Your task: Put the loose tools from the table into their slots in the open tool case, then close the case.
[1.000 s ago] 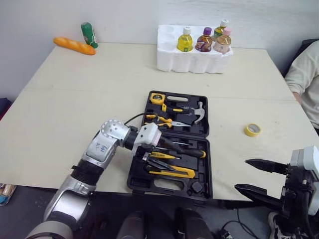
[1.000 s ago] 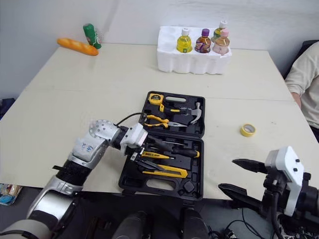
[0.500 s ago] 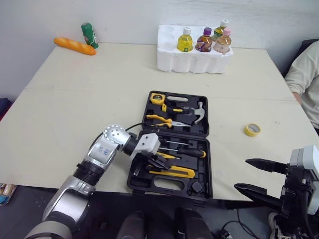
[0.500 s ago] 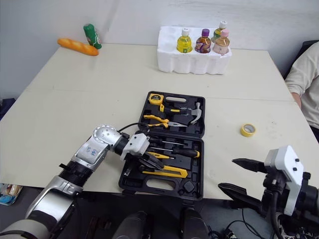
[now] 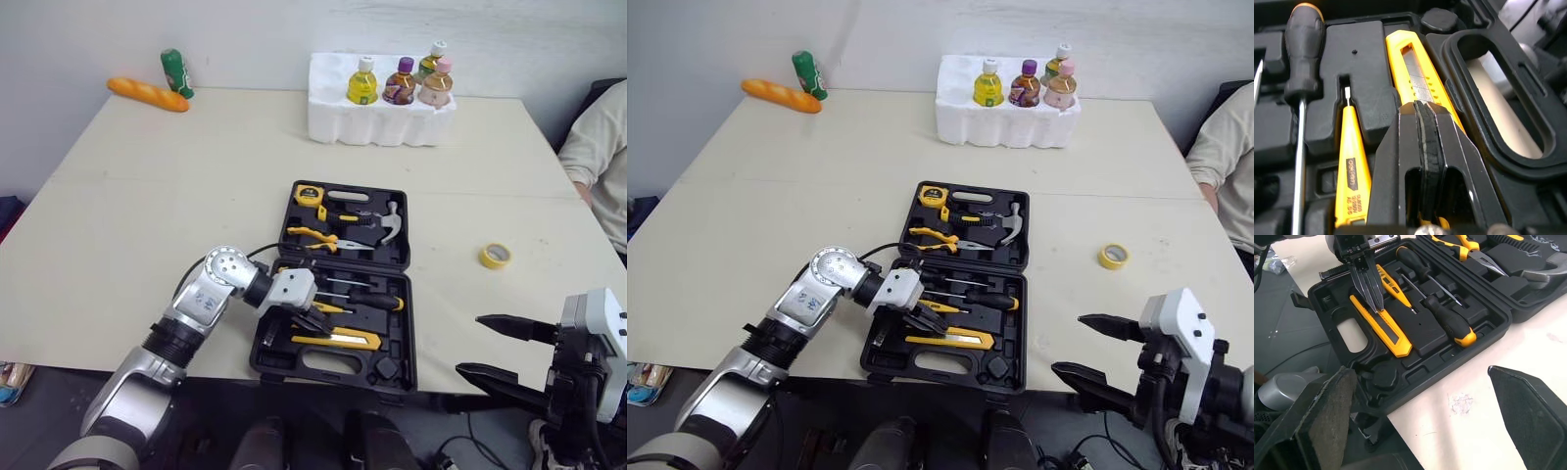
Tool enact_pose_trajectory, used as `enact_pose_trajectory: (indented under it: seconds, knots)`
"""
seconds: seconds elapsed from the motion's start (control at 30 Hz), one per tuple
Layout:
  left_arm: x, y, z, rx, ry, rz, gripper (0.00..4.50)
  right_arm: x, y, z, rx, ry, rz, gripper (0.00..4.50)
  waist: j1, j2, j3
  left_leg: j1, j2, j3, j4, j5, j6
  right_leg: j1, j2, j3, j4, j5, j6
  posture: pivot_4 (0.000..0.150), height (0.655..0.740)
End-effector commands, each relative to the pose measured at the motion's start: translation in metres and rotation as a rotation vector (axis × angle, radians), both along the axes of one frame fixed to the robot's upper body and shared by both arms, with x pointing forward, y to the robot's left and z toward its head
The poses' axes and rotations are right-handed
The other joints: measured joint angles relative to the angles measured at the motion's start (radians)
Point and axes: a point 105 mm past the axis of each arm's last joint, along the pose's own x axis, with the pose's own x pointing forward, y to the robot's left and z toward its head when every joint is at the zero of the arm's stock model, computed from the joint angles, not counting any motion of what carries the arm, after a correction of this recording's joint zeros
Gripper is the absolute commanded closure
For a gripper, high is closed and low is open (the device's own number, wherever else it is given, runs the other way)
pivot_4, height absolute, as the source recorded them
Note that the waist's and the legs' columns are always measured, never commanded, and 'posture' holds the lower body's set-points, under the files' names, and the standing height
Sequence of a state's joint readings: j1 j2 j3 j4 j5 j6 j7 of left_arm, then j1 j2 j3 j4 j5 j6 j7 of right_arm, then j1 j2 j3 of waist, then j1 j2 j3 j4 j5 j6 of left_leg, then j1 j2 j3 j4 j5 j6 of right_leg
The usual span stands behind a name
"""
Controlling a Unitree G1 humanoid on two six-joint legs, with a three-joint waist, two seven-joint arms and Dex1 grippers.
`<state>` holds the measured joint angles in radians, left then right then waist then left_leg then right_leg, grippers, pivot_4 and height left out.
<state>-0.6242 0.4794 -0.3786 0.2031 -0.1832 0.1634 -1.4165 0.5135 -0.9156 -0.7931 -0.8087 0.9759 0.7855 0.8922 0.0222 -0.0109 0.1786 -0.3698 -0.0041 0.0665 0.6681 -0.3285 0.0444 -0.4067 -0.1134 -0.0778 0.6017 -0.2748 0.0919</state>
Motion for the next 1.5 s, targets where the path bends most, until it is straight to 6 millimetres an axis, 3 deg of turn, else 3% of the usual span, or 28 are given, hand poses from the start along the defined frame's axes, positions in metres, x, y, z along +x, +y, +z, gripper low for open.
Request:
enact_pose_trajectory:
  seconds: [0.03, 0.1, 0.2, 0.37, 0.43, 0.57, 0.67, 0.77, 0.9, 1.07, 1.2, 1.37, 1.5]
  knots:
    - [-0.004, 0.022, 0.034, -0.115, 0.168, 0.060, 4.18, 0.008, -0.016, 0.007, -0.025, -0.062, -0.080, 0.00, -0.002, 0.000, 0.000, 0.000, 0.000, 0.000, 0.000, 0.000, 0.000, 0.000, 0.000, 0.000, 0.000, 0.000, 0.000, 0.150, 0.7367]
    - [-0.004, 0.035, 0.058, -0.207, 0.261, 0.146, 3.54, 0.012, -0.028, 0.005, -0.056, -0.068, -0.130, 0.00, -0.002, -0.001, 0.001, -0.002, 0.000, 0.000, 0.000, 0.001, -0.001, -0.002, 0.000, 0.000, 0.002, 0.000, -0.001, 0.150, 0.7367]
    - [0.003, 0.056, 0.079, -0.311, 0.267, 0.315, 2.26, 0.018, -0.046, 0.004, -0.087, -0.084, -0.206, 0.00, 0.001, 0.000, 0.000, -0.002, 0.000, -0.001, 0.000, 0.001, -0.001, -0.002, 0.000, 0.000, 0.001, 0.000, -0.001, 0.150, 0.7367]
    - [0.021, 0.115, 0.078, -0.318, 0.197, 0.647, 0.04, 0.028, -0.101, 0.014, -0.108, -0.115, -0.415, 0.00, 0.002, 0.000, 0.000, -0.001, 0.000, 0.000, 0.000, 0.003, -0.006, -0.001, 0.000, 0.000, 0.000, 0.000, -0.001, 0.150, 0.7367]
    - [0.027, 0.150, 0.074, -0.310, 0.185, 0.799, 0.01, 0.029, -0.129, 0.013, -0.162, -0.110, -0.524, 0.00, -0.001, 0.000, 0.000, -0.001, 0.000, 0.000, 0.000, 0.003, -0.006, -0.001, 0.000, 0.000, 0.000, 0.000, -0.001, 0.150, 0.7367]
    - [0.034, 0.198, 0.071, -0.283, 0.117, 0.996, 0.01, 0.025, -0.162, 0.015, -0.184, -0.106, -0.630, 0.00, 0.001, 0.000, 0.000, -0.001, 0.000, 0.001, -0.003, 0.001, -0.004, -0.003, 0.000, 0.000, 0.000, -0.001, -0.002, 0.150, 0.7367]
    - [0.033, 0.221, 0.065, -0.221, 0.049, 1.069, 0.01, 0.022, -0.182, 0.014, -0.184, -0.101, -0.685, 0.00, 0.002, 0.000, 0.000, -0.001, 0.000, 0.001, -0.003, 0.001, -0.004, -0.003, -0.001, 0.001, 0.000, -0.001, -0.002, 0.150, 0.7367]
    - [0.030, 0.230, 0.064, -0.191, 0.015, 1.096, 0.01, 0.022, -0.198, 0.010, -0.174, -0.097, -0.725, 0.00, 0.002, 0.001, 0.000, -0.001, 0.000, 0.000, -0.004, 0.000, -0.006, -0.004, -0.002, 0.001, -0.001, -0.001, -0.002, 0.150, 0.7367]
    - [0.024, 0.205, 0.071, -0.176, 0.040, 0.996, 0.01, 0.035, -0.173, 0.019, -0.162, -0.133, -0.529, 0.00, -0.001, 0.002, 0.001, -0.001, 0.000, 0.001, -0.004, -0.002, -0.011, -0.004, -0.002, 0.001, -0.002, -0.001, -0.002, 0.150, 0.7367]
    - [0.015, 0.136, 0.099, -0.189, -0.010, 0.689, 0.01, 0.074, -0.134, 0.036, -0.270, -0.141, -0.249, 0.00, -0.016, 0.004, 0.002, 0.000, 0.000, 0.001, -0.003, -0.002, -0.011, -0.004, -0.002, 0.002, 0.000, -0.001, -0.002, 0.150, 0.7367]
    - [0.016, 0.094, 0.122, -0.240, -0.050, 0.542, 0.01, 0.109, -0.104, 0.045, -0.355, -0.160, -0.094, 0.00, -0.025, 0.005, 0.003, -0.001, 0.000, 0.001, -0.003, 0.004, -0.012, -0.005, -0.001, 0.001, 0.002, -0.001, -0.002, 0.150, 0.7367]
    - [0.010, 0.052, 0.142, -0.300, -0.102, 0.377, 0.01, 0.149, -0.100, 0.025, -0.505, -0.120, -0.070, 0.00, -0.024, 0.005, 0.003, -0.003, 0.000, 0.004, -0.002, 0.006, -0.012, -0.007, 0.002, 0.001, 0.006, -0.001, -0.002, 0.150, 0.7367]
    - [0.005, 0.034, 0.148, -0.335, -0.116, 0.309, 0.01, 0.161, -0.096, 0.010, -0.539, -0.020, -0.036, 0.00, -0.022, 0.005, 0.003, -0.004, 0.000, 0.006, 0.000, 0.007, -0.011, -0.006, 0.002, 0.002, 0.007, -0.001, -0.001, 0.150, 0.7367]
